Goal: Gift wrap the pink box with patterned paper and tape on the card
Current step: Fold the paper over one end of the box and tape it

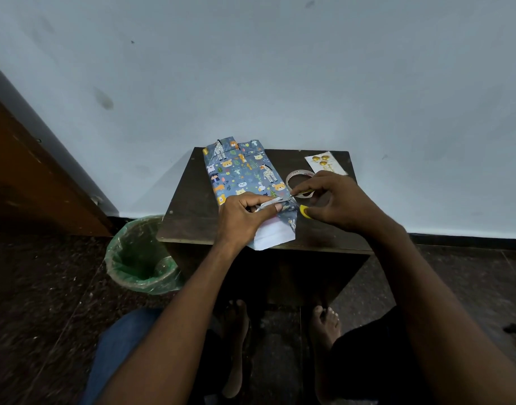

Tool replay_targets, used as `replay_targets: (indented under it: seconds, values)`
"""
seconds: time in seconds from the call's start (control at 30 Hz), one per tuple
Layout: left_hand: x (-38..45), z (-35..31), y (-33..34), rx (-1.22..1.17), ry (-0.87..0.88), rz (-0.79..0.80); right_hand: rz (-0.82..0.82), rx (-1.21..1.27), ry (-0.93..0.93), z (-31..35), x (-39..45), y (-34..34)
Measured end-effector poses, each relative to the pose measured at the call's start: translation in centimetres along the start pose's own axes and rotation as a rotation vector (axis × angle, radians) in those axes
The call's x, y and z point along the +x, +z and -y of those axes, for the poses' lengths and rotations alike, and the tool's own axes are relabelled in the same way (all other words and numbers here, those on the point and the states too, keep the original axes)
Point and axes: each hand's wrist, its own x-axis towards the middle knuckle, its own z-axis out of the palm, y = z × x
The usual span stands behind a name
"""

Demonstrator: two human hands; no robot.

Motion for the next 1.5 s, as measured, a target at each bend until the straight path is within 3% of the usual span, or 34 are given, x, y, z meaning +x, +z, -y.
replay_targets:
  seconds: [0.67,1.5]
  values:
    - [-0.1,0.3,0.1,-0.03,0.063,0.009,-0.013,-0.112,-0.019,0.1,0.0,-0.2]
    - [0.0,0.6,0.4,-0.036,0.091,0.0,0.005,-0.026,0.011,-1.0,0.1,-0.2]
